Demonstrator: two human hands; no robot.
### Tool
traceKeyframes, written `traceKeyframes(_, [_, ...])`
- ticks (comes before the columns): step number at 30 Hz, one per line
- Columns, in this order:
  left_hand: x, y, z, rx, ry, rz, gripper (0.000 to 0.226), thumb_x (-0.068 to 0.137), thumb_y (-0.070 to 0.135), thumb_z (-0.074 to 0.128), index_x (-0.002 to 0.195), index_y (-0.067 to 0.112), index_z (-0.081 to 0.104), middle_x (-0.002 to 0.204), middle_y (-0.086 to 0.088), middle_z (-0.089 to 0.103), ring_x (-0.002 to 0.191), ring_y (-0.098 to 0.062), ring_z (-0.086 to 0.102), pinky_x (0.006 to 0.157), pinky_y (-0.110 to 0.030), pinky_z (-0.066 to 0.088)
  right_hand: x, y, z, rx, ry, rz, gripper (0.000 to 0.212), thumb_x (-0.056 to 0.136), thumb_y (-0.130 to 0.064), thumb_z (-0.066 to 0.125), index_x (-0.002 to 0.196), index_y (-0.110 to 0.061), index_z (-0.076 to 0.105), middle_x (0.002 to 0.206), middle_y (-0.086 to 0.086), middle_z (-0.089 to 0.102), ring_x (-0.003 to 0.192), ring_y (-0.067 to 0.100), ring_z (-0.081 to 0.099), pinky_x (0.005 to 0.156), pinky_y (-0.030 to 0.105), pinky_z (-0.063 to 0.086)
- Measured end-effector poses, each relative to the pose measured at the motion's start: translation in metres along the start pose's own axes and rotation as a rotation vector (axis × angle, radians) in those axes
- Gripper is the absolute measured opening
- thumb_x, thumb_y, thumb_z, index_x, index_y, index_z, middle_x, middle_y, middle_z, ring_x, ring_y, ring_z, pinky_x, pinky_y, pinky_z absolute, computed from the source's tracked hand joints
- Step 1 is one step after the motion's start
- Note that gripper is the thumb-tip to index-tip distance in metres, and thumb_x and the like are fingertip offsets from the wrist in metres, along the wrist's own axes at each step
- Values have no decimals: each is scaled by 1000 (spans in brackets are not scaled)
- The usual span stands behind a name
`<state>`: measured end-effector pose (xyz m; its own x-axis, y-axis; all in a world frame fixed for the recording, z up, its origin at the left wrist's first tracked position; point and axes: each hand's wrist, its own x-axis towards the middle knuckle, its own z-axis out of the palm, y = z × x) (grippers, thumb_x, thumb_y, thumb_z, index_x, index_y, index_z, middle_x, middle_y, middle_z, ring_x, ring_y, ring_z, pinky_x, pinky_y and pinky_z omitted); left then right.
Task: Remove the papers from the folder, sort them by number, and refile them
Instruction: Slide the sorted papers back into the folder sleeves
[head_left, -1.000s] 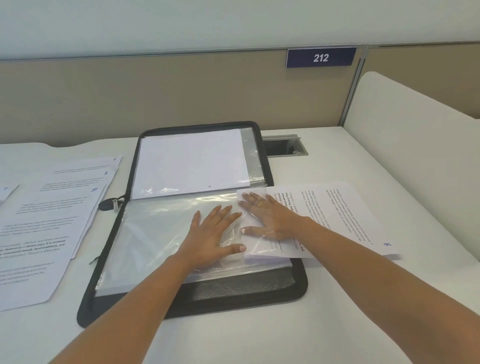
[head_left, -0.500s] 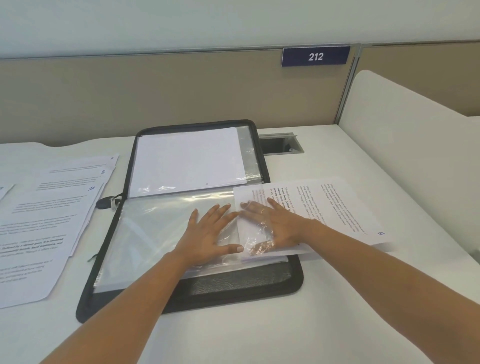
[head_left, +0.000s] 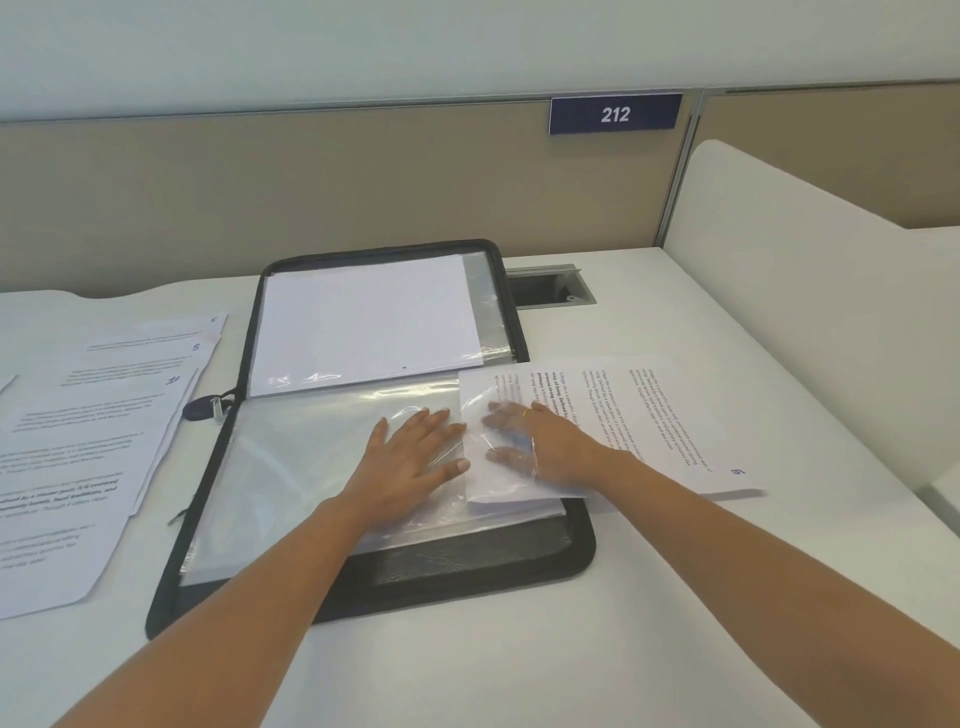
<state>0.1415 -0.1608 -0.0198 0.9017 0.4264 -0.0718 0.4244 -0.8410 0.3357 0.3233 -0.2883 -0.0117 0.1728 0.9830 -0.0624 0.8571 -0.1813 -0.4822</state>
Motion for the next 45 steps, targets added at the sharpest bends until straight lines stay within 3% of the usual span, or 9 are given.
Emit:
traceKeyframes(6, [3, 6, -4, -35, 40, -4, 114, 53, 92, -15, 145, 38, 26, 157, 14, 13, 144, -6, 6, 115, -45, -4, 4, -5, 3, 165, -42, -15, 43, 98, -28, 47, 139, -16, 44, 151, 0, 35, 140, 13, 29, 118, 31, 14])
traceKeyframes(9, [5, 13, -6, -54, 37, 32, 103, 63, 90, -7, 144, 37, 28, 156, 13, 14, 145, -6, 7, 117, -44, -3, -3, 4, -3, 289, 193, 132, 28, 95, -17, 52, 121, -18, 62, 132, 1, 57, 123, 18, 51, 102, 23, 34])
traceKeyframes(13, [8, 26, -6, -3, -60, 94, 67, 87, 65, 23, 147, 33, 23, 158, 10, 8, 145, -8, 2, 118, -41, -5, -22, 31, -23, 213, 584, 422, 20, 91, -14, 55, 105, -14, 69, 119, 3, 64, 105, 22, 60, 83, 19, 37])
traceKeyframes(16, [9, 32, 2, 57, -127, 122, 76, 80, 67, 21, 148, 34, 16, 158, 10, 2, 146, -10, -4, 117, -43, -7, -37, 56, -33, 187, 714, 637, 22, 89, -11, 56, 108, -11, 66, 121, 9, 61, 114, 26, 53, 91, 29, 39])
traceKeyframes(20, [11, 36, 11, 125, -139, 106, 92, 73, 85, 10, 149, 35, 9, 159, 9, -2, 145, -11, -8, 116, -46, -9, -55, 75, -38, 75, 636, 902, 40, 89, -27, 57, 126, -13, 54, 131, 12, 51, 126, 31, 40, 101, 40, 33])
traceKeyframes(24, [10, 42, 13, 148, -128, 86, 75, 88, 71, 24, 150, 34, 7, 159, 8, -4, 145, -12, -9, 115, -46, -10, -61, 79, -40, 13, 592, 1014, 50, 88, -35, 56, 131, -12, 46, 131, 13, 48, 125, 31, 37, 100, 40, 30])
traceKeyframes(33, [9, 45, 12, 155, -124, 78, 124, 44, 96, -14, 150, 35, 4, 158, 9, -7, 145, -11, -10, 115, -45, -11, -50, 68, -45, 318, 658, 940, 37, 91, -15, 49, 128, -13, 51, 128, 6, 58, 123, 28, 47, 103, 37, 35])
traceKeyframes(42, [10, 47, 13, 126, -117, 67, 125, 42, 95, -17, 150, 35, 2, 158, 10, -8, 145, -10, -11, 115, -45, -8, -40, 45, -32, 476, 648, 693, 23, 90, -8, 53, 106, -9, 69, 110, 9, 67, 102, 25, 61, 85, 26, 46])
traceKeyframes(45, [11, 47, 13, 123, -114, 64, 126, 41, 95, -17, 150, 34, 3, 158, 9, -7, 145, -11, -10, 115, -46, -8, -38, 39, -29, 593, 617, 648, 14, 85, -5, 60, 93, -9, 71, 101, 11, 70, 83, 23, 62, 85, 34, 53])
